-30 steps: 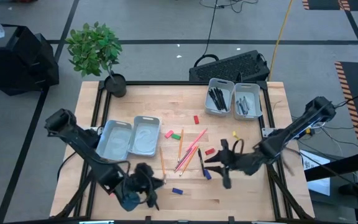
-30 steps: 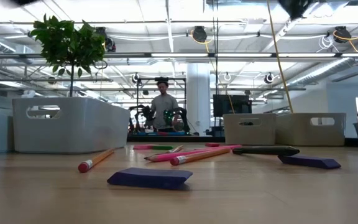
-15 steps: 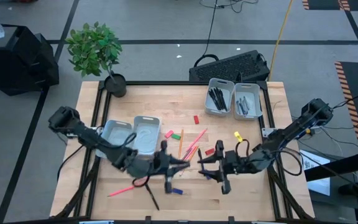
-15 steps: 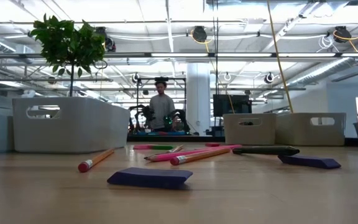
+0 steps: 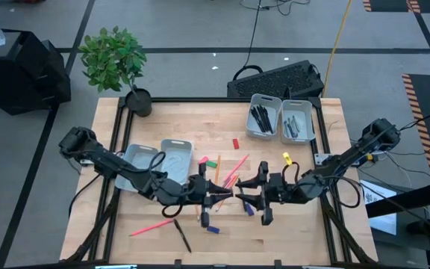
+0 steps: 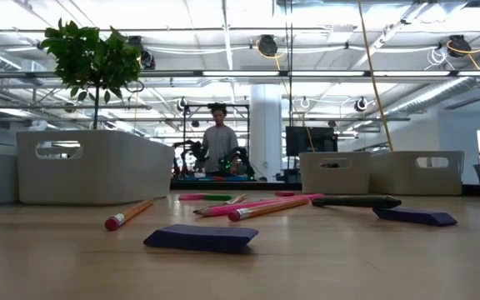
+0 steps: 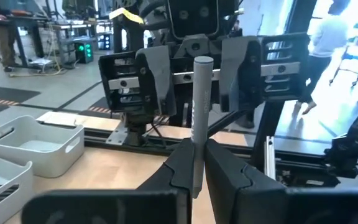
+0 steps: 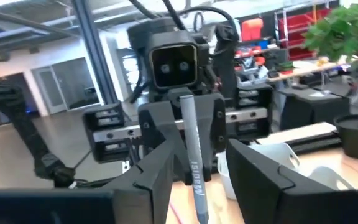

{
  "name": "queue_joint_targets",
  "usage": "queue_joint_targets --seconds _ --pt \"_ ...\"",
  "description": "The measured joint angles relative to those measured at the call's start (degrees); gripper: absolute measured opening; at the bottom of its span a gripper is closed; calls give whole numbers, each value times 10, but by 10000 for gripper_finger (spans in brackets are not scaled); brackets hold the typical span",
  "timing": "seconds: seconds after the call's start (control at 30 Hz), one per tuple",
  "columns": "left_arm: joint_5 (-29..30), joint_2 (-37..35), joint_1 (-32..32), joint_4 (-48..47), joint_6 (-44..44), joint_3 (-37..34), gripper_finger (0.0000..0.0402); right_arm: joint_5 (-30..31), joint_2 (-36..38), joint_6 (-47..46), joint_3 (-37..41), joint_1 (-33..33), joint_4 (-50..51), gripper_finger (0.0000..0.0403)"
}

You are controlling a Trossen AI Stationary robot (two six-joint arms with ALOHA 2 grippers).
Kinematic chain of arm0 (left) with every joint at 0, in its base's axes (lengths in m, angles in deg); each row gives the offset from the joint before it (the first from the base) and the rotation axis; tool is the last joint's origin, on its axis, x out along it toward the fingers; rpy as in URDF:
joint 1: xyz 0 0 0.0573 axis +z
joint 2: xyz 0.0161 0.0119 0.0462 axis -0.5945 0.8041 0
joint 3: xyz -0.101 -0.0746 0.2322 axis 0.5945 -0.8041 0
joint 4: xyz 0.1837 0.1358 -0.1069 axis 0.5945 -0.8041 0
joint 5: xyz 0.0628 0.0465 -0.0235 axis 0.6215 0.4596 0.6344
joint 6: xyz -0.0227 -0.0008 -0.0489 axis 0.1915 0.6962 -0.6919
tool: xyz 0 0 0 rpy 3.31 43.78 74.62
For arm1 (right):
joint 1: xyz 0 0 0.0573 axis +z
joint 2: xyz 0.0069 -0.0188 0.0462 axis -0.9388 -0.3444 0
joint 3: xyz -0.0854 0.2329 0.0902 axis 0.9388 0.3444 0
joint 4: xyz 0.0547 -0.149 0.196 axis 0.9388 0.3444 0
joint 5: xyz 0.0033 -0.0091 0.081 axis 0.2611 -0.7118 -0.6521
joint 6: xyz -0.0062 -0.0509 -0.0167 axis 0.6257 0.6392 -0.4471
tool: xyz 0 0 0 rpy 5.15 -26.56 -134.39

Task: Sort crayons/erasers/pens/pencils in bins
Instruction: Put the gray crayon into the top right gray bin

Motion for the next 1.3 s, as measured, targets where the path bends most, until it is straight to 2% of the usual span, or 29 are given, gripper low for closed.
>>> queue_joint_targets --seconds 0.2,0.4,0.53,0.8,0.97,1.07,1.2,1.3 --pt "0 0 12 0 0 0 30 -43 -10 6 0 -31 -2 141" --pt "0 0 17 -2 0 0 31 -49 -14 6 0 -50 -9 137" --pt "0 0 20 -2 -1 0 31 -57 -14 17 0 -50 -8 111" --pt "-1 0 23 -4 -40 0 31 -57 -14 11 0 -50 -6 19" --pt "2 0 23 -5 -76 0 34 -57 -14 5 0 -50 -4 19" --pt "1 0 23 -5 -82 0 62 -57 -8 5 0 -50 0 19" --pt "1 -1 22 -5 -108 0 129 -55 14 11 0 -50 6 19" --pt "2 -2 12 -9 -90 0 179 -38 40 23 0 -49 25 19"
